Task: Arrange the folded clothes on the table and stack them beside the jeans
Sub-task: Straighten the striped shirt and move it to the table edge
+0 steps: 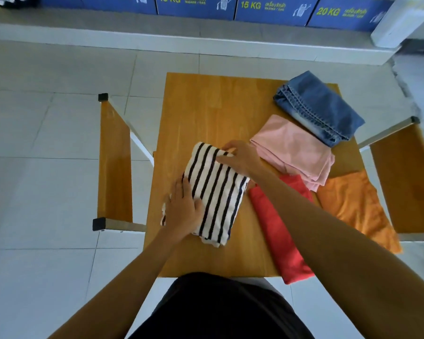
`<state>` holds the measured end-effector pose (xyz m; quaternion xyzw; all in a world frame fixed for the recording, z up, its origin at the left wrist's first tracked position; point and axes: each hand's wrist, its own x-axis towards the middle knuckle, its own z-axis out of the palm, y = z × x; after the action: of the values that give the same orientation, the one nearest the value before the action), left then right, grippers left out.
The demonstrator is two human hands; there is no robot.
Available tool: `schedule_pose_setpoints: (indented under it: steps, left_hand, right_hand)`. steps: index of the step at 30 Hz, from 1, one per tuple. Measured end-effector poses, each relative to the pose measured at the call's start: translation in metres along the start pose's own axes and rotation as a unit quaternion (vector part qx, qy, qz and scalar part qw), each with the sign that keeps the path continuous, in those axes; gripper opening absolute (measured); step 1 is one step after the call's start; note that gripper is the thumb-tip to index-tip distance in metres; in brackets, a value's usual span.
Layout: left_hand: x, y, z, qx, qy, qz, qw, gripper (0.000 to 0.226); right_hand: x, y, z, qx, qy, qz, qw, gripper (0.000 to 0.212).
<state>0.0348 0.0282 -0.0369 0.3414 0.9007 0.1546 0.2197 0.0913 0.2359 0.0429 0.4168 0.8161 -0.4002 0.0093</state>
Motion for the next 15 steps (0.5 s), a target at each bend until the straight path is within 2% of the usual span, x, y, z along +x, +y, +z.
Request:
schedule_pose_setpoints:
  steps: [3,5,7,9,11,13,15]
  left_hand:
    - [-0.016,0.014,0.002,-0.022,-0.01,-0.066,0.998,0.076]
    - [-0.011,0.022,-0.009,-0.023,0.008,-0.06,0.998,0.076]
    - [0.011,0.03,-0.023,-0.018,0.034,-0.021,0.999,0.068]
    - [0.042,0.038,-0.037,-0.026,0.046,0.027,0.998,0.054]
    - [0.075,0.047,-0.042,-0.004,0.041,0.093,0.995,0.046]
    - [0.1,0.051,-0.042,0.065,-0.004,0.156,0.986,0.049]
    - [0.115,0.045,-0.039,0.14,-0.04,0.179,0.973,0.049]
  right_hand:
    - [0.024,-0.016,-0.008,0.005,0.043,-0.026,0.999,0.034]
    - [0.023,-0.009,-0.012,-0.031,0.058,-0.011,0.998,0.033]
    - [0.007,0.007,-0.013,-0.109,0.04,0.057,0.992,0.035]
    - [-0.018,0.029,-0.006,-0.211,-0.034,0.135,0.967,0.049]
    - [-0.043,0.045,0.008,-0.241,-0.111,0.187,0.946,0.064]
    - [-0.051,0.054,0.024,-0.21,-0.128,0.188,0.951,0.062]
    - [-0.046,0.052,0.034,-0.197,-0.123,0.16,0.959,0.054]
